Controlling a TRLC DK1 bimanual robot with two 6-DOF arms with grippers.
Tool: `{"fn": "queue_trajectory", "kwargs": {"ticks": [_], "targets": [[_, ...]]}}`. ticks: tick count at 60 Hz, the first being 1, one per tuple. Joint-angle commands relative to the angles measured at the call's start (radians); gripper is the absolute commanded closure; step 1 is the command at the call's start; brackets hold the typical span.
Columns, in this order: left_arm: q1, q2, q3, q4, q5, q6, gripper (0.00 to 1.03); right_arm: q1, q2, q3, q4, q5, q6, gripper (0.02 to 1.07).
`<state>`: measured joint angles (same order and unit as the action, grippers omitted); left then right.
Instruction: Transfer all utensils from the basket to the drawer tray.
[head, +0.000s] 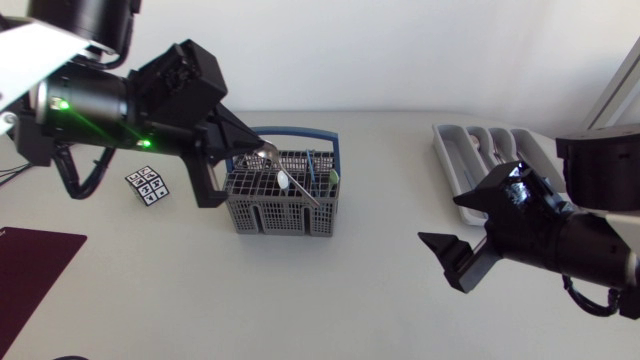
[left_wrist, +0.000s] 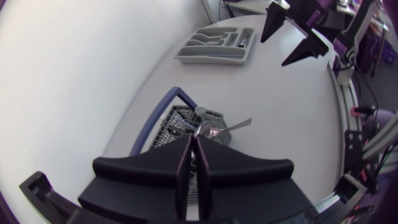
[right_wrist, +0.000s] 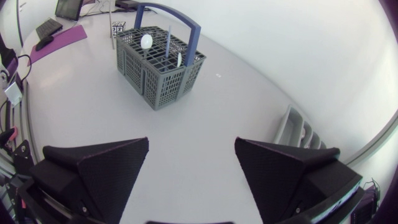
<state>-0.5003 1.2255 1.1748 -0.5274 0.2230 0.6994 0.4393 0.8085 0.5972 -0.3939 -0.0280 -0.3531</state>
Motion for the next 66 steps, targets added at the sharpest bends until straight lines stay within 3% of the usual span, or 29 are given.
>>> {"fn": "queue_trajectory", "kwargs": {"ticks": [1,16,28,32,42,46,58,66], "targets": [[-0.037,0.055,0.049,-0.014,-0.019,-0.209,1.00,0.049,-0.005,0.036,-0.006,0.025,-0.015,0.08],[-0.133,0.173,0.148,-0.083,-0.047,-0.480,1.00,0.271,0.011,0.049,0.036,0.134,-0.009,0.14],[-0.193,0.302,0.258,-0.169,0.015,-0.603,1.00,0.345,0.064,0.075,0.105,0.172,-0.012,0.17],[-0.208,0.345,0.296,-0.197,0.032,-0.624,1.00,0.374,0.084,0.078,0.142,0.183,-0.024,0.29],[-0.222,0.401,0.358,-0.218,0.047,-0.658,1.00,0.395,0.147,0.062,0.208,0.220,-0.053,0.39],[-0.221,0.420,0.376,-0.220,0.047,-0.670,1.00,0.400,0.179,0.052,0.251,0.257,-0.069,0.53],[-0.216,0.445,0.387,-0.218,0.058,-0.673,1.00,0.401,0.219,0.036,0.299,0.301,-0.099,0.77],[-0.218,0.453,0.396,-0.214,0.058,-0.672,1.00,0.401,0.238,0.033,0.302,0.307,-0.104,0.84]]}}
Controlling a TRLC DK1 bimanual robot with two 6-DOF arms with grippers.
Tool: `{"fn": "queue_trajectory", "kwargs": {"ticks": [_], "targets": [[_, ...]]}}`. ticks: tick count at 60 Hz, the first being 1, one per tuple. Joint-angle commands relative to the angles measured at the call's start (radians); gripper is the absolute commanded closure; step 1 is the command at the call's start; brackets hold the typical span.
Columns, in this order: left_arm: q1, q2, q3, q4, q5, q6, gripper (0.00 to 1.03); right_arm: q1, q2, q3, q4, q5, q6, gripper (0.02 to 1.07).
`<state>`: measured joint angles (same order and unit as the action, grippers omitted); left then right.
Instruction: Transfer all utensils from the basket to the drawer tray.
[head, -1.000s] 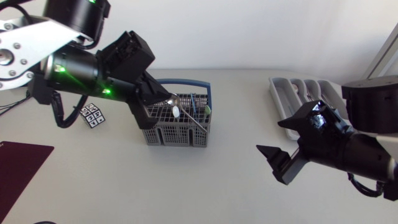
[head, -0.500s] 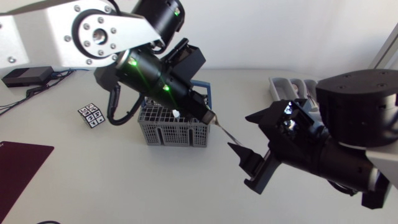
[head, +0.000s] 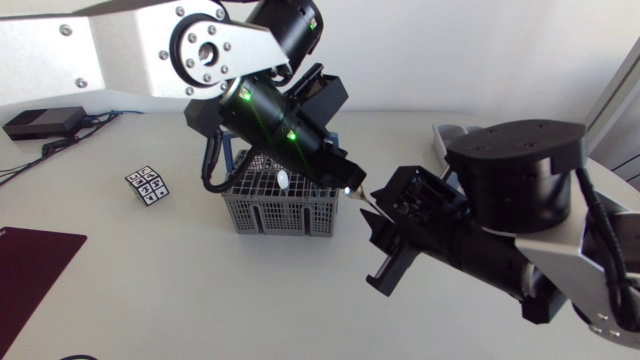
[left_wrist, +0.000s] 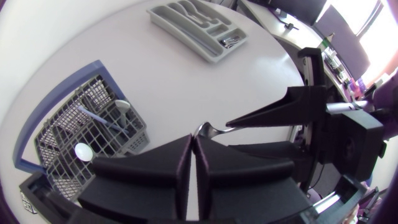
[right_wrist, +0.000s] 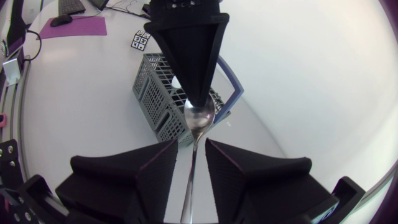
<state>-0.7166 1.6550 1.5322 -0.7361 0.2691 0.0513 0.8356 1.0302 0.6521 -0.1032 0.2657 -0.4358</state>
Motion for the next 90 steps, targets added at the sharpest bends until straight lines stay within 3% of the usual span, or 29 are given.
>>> {"fn": "queue_trajectory", "kwargs": {"ticks": [1,37,48,59,90], "targets": [[-0.001,0.023,0.039,-0.005,0.012,-0.024,1.00,0.005,0.016,-0.022,0.013,0.013,-0.021,0.84],[-0.004,0.002,0.037,-0.005,0.012,-0.024,1.00,-0.033,0.048,-0.022,0.005,-0.003,-0.018,1.01],[-0.001,-0.012,0.036,-0.005,0.012,-0.031,0.98,-0.035,0.036,-0.031,-0.004,-0.010,-0.017,1.01],[0.005,-0.027,0.046,-0.003,0.012,-0.039,0.89,-0.035,0.028,-0.039,-0.015,-0.023,-0.017,1.02],[0.005,-0.049,0.029,-0.002,0.012,-0.041,0.91,-0.079,-0.035,-0.071,-0.013,-0.077,0.006,1.00]]}}
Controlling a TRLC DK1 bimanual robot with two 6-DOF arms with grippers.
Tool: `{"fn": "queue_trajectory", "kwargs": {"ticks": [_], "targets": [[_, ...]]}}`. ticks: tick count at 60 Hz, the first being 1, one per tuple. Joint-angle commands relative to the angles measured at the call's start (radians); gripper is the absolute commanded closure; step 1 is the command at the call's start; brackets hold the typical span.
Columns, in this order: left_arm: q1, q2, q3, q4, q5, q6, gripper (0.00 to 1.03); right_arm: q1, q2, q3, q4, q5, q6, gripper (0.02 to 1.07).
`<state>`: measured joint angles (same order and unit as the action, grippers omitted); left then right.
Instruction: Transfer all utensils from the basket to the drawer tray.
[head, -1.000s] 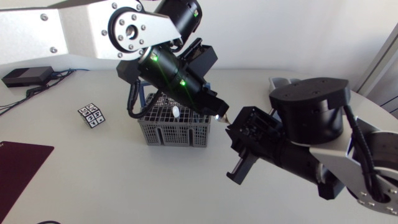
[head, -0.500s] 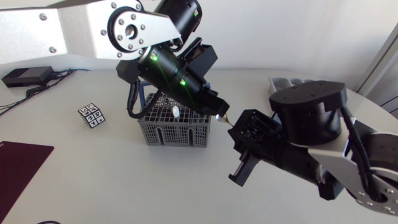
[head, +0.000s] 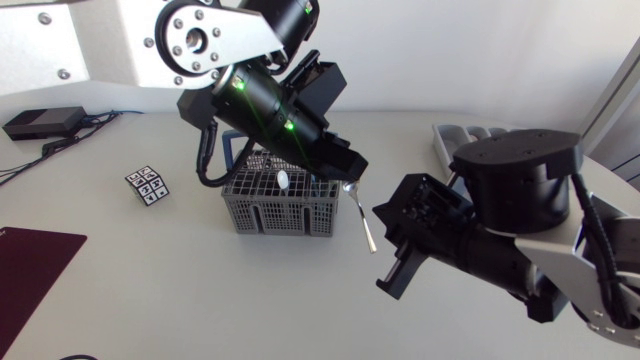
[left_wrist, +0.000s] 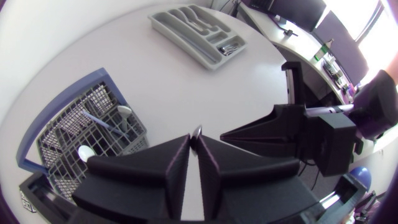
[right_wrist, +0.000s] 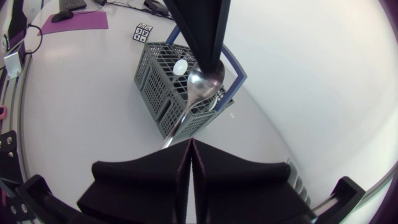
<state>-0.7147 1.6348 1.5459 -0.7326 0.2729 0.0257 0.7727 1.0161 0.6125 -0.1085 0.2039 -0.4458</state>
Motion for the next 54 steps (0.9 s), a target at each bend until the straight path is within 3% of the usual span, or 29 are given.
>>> {"fn": "queue_trajectory", "kwargs": {"ticks": [1,3,7,10,13,25,33,43,54], "targets": [[0.003,-0.029,0.014,-0.005,0.008,-0.015,0.91,-0.018,-0.022,-0.031,-0.007,-0.018,0.019,0.99],[0.004,-0.029,0.014,-0.005,0.008,-0.015,0.92,-0.026,-0.024,-0.031,-0.005,-0.024,0.025,0.92],[0.004,-0.030,0.008,-0.005,0.008,-0.015,0.92,-0.046,-0.024,-0.026,-0.011,-0.052,0.039,0.67],[0.004,-0.032,0.005,-0.005,0.008,-0.013,0.92,-0.059,-0.016,-0.016,-0.028,-0.077,0.061,0.40],[0.004,-0.032,0.002,-0.005,0.008,-0.013,0.92,-0.061,-0.008,-0.007,-0.045,-0.089,0.075,0.29],[0.003,-0.030,0.000,0.006,0.008,-0.017,0.92,-0.061,0.018,0.050,-0.095,-0.144,0.128,0.30],[0.004,-0.024,-0.004,0.013,0.008,-0.020,0.92,-0.062,0.050,0.089,-0.114,-0.170,0.144,0.39],[0.004,-0.023,-0.007,0.025,0.008,-0.024,0.92,-0.081,0.098,0.132,-0.129,-0.215,0.167,0.40],[0.003,-0.015,-0.017,0.041,0.009,-0.024,0.92,-0.135,0.145,0.185,-0.160,-0.296,0.208,0.58]]}}
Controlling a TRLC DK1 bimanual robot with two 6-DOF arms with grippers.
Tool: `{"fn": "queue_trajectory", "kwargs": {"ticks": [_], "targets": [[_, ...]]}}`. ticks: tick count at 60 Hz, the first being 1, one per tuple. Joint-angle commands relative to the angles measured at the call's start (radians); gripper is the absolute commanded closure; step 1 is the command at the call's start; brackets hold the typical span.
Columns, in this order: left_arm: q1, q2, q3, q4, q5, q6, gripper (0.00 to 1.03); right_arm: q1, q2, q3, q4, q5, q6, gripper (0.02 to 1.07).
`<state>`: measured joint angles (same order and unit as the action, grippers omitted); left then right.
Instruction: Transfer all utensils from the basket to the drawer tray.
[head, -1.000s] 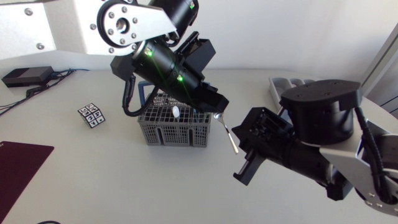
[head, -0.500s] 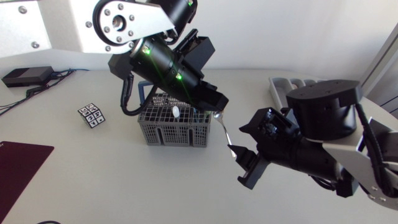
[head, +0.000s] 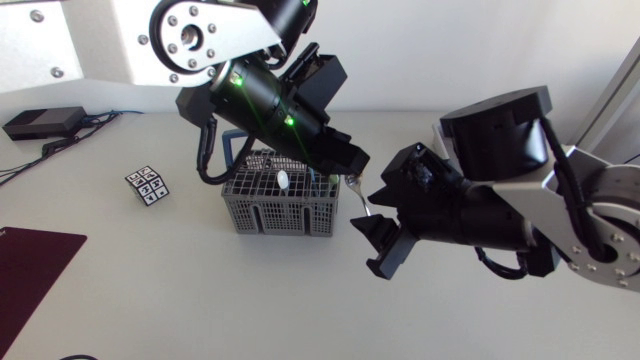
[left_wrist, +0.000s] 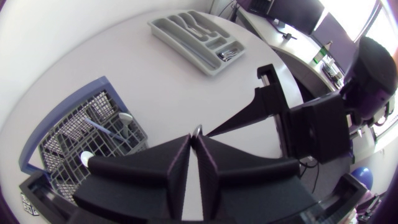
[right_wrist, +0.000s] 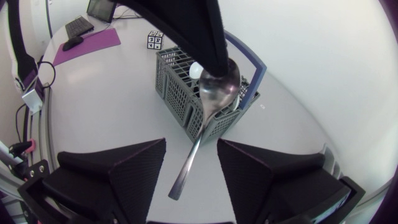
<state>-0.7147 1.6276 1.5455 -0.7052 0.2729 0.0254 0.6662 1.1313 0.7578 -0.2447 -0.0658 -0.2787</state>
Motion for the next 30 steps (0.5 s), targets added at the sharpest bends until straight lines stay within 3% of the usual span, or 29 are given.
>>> {"fn": "queue_trajectory", "kwargs": {"ticks": [1,8,20,30], "targets": [[0.003,-0.008,-0.018,0.016,0.009,-0.024,0.92,-0.039,0.035,0.044,-0.028,-0.039,0.047,0.59],[0.000,-0.002,-0.025,0.026,0.009,-0.025,0.92,-0.083,0.056,0.071,-0.044,-0.077,0.062,0.67],[-0.005,0.005,-0.028,0.039,0.008,-0.036,0.92,-0.089,0.067,0.074,-0.044,-0.095,0.067,0.94],[-0.006,0.008,-0.032,0.039,0.008,-0.036,0.92,-0.085,0.067,0.067,-0.045,-0.115,0.061,0.99]]}}
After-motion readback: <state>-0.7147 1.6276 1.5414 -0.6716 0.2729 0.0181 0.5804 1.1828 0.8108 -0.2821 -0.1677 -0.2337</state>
